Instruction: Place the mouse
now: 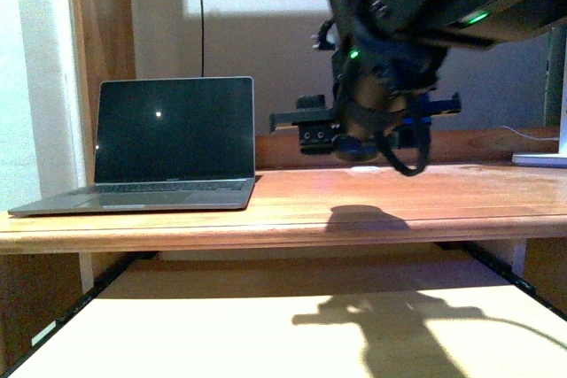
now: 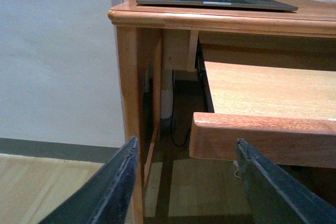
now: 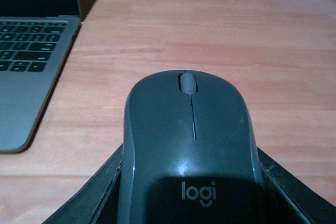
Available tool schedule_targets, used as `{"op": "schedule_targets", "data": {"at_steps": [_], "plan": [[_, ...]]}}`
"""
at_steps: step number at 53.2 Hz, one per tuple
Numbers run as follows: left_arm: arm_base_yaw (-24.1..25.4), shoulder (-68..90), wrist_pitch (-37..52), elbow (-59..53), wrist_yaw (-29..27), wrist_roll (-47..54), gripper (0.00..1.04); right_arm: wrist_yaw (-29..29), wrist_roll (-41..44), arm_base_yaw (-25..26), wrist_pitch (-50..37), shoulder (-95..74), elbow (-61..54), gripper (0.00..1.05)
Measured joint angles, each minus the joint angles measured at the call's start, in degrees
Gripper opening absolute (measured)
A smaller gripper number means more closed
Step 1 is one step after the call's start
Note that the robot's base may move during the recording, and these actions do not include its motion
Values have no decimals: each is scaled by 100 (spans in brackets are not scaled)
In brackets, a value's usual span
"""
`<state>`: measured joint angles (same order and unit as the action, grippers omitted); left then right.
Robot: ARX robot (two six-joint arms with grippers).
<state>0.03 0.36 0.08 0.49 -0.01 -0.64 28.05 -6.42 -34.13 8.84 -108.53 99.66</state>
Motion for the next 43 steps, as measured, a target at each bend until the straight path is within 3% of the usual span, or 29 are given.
{"op": "schedule_targets", "data": {"at_steps": [11, 24, 34, 43], "plan": [[0, 0, 2, 0, 0, 2, 97, 439, -37, 15, 791, -1589, 1941, 55], [0, 0, 0, 0, 0, 7, 97, 315, -162, 4, 1303, -2662, 3383, 58], [0, 0, 0, 0, 0, 7, 97, 68, -315, 22, 140, -2334, 2455, 98], [0, 0, 0, 0, 0, 7, 97, -876, -564, 472, -1574, -540, 153, 97]]}}
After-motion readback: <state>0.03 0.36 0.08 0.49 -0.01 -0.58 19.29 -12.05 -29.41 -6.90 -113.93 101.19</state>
